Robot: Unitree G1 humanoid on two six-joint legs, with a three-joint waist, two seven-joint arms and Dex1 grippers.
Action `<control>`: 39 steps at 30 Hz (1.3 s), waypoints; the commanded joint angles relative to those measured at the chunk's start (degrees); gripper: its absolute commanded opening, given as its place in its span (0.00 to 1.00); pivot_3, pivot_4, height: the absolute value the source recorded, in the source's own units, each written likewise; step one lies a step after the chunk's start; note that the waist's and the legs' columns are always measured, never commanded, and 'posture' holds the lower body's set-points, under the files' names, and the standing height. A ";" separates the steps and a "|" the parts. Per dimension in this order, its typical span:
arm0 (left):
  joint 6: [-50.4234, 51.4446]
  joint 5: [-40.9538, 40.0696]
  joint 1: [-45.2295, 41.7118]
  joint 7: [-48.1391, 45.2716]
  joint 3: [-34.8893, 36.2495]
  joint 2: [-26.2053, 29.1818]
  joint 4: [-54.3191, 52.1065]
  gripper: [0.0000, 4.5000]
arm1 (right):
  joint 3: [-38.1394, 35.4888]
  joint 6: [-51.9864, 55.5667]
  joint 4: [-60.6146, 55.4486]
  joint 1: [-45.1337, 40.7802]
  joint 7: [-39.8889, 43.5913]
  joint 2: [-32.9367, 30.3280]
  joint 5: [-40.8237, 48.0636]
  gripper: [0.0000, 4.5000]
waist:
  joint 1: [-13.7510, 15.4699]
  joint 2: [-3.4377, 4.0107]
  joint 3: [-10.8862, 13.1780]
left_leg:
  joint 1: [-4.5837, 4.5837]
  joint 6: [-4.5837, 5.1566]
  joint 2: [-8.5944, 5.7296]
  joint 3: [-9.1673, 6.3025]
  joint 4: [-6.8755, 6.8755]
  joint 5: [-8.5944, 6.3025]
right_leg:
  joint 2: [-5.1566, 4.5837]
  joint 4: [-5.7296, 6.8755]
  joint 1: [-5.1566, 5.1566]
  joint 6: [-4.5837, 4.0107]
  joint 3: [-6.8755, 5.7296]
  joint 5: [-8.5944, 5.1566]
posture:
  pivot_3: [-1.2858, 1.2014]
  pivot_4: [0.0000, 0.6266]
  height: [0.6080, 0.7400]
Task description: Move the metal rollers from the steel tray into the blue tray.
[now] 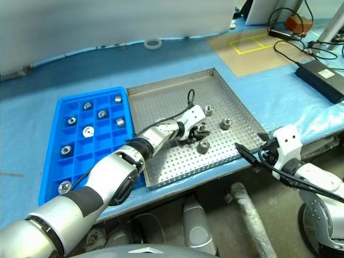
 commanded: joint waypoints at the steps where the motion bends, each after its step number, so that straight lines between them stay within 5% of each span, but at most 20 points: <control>1: 1.95 -6.49 -1.16 -2.54 6.37 -1.72 -4.03 0.38 | 1.19 -1.53 0.07 -2.47 0.69 0.38 1.00 1.00 | -0.03 0.00 0.00 | 0.00 0.02 0.00 -0.01 0.00 0.00 | 0.00 0.00 0.01 -0.01 -0.02 0.01 | 0.23 0.24 1.00; 8: 7.77 -12.35 4.31 -8.20 9.71 3.29 -22.09 0.38 | 8.21 -1.23 4.73 -13.35 5.30 1.43 3.92 1.00 | 0.34 0.03 -0.01 | 0.16 0.42 0.02 -0.07 -0.01 0.00 | -0.13 0.15 0.24 -0.55 -0.23 0.34 | 0.29 0.24 1.00; 16: 25.95 -13.75 22.86 -4.74 7.84 13.40 -60.39 0.38 | 17.75 -3.99 14.12 -24.81 15.97 2.98 4.58 1.00 | 3.95 0.02 0.00 | 0.90 0.47 0.37 -0.06 -0.11 -0.06 | -0.04 0.57 0.70 -0.60 -0.58 0.35 | 0.37 0.24 1.00; 23: 35.46 -14.36 35.94 1.25 9.75 21.32 -80.95 0.38 | 25.28 -8.98 25.53 -34.73 24.66 6.13 1.18 1.00 | 11.99 0.01 0.05 | 1.24 -0.15 0.53 -0.08 -0.13 0.22 | 0.04 1.19 0.67 -0.69 -0.52 0.31 | 0.46 0.24 1.00; 29: 41.22 -16.67 45.65 8.90 13.83 21.74 -95.08 0.38 | 29.71 -12.96 34.40 -40.37 30.36 8.54 -2.03 1.00 | 19.18 0.02 0.05 | 1.34 -0.45 0.53 0.06 -0.23 0.22 | 0.07 1.23 0.66 -0.75 -0.11 0.33 | 0.51 0.24 1.00; 39: 49.59 -20.60 57.36 15.97 15.63 22.17 -112.73 0.38 | 31.66 -16.50 41.78 -44.55 34.99 11.70 -5.17 1.00 | 23.10 0.00 0.06 | 1.44 -0.69 0.56 0.17 -0.47 0.34 | 0.11 1.26 0.61 -0.81 0.04 0.29 | 0.54 0.24 1.00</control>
